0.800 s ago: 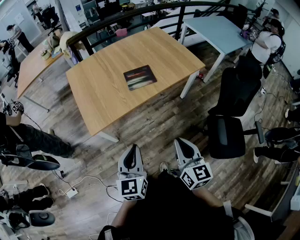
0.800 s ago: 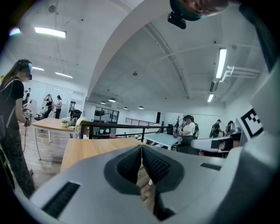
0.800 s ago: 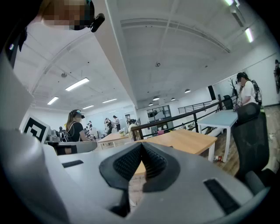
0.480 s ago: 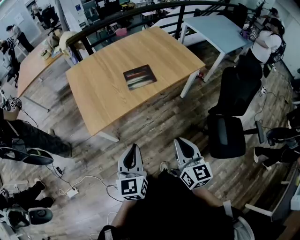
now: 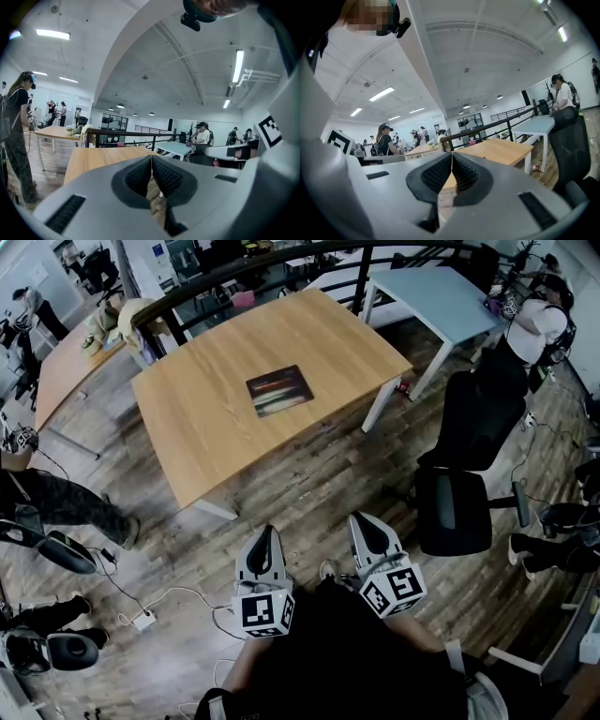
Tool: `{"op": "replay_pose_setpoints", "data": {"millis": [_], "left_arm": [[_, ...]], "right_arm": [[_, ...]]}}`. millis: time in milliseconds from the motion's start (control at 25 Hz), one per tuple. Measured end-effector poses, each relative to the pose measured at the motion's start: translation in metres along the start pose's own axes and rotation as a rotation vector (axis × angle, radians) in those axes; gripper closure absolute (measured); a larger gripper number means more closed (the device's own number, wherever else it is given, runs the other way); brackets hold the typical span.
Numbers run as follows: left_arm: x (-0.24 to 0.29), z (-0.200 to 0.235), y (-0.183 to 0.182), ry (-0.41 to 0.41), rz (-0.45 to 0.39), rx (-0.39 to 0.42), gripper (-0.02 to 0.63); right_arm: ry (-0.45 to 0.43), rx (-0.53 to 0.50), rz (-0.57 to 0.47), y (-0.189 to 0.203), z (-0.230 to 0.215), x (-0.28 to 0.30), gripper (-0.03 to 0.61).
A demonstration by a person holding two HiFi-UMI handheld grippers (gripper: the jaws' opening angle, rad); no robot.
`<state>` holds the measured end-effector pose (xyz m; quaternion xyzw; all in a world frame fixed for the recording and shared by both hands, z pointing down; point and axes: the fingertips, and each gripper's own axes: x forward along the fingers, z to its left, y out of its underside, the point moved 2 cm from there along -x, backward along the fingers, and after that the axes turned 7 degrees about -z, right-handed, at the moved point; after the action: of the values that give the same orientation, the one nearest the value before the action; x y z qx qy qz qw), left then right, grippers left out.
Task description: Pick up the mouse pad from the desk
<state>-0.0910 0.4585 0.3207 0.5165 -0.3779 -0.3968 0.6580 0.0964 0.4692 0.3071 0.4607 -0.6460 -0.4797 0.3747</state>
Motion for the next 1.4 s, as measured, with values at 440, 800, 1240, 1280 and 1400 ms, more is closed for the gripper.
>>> {"op": "replay_pose_setpoints", "data": {"millis": [440,800,1240,1280,1400], "left_arm": [[0.021,-0.028,0.008,-0.033,0.018,-0.003,0.591],[0.043,-0.051,0.016,-0.07,0.023,-0.002,0.59],[0.075,-0.044,0.029,-0.069,0.069,-0.008,0.591],[0.082,-0.041,0.03,-0.06,0.072,-0.009,0.591],[0.108,-0.027,0.031,-0.031,0.078,-0.013,0.59]], "right_arm": [[-0.028,0.013,0.021,-0.003,-0.037,0.003,0.546],[-0.085,0.005,0.035,-0.003,-0.071,0.015,0.548],[-0.075,0.009,0.056,0.002,-0.09,0.046,0.548],[-0.068,0.009,0.058,0.003,-0.091,0.052,0.547],[-0.051,0.011,0.06,0.007,-0.093,0.076,0.548]]}}
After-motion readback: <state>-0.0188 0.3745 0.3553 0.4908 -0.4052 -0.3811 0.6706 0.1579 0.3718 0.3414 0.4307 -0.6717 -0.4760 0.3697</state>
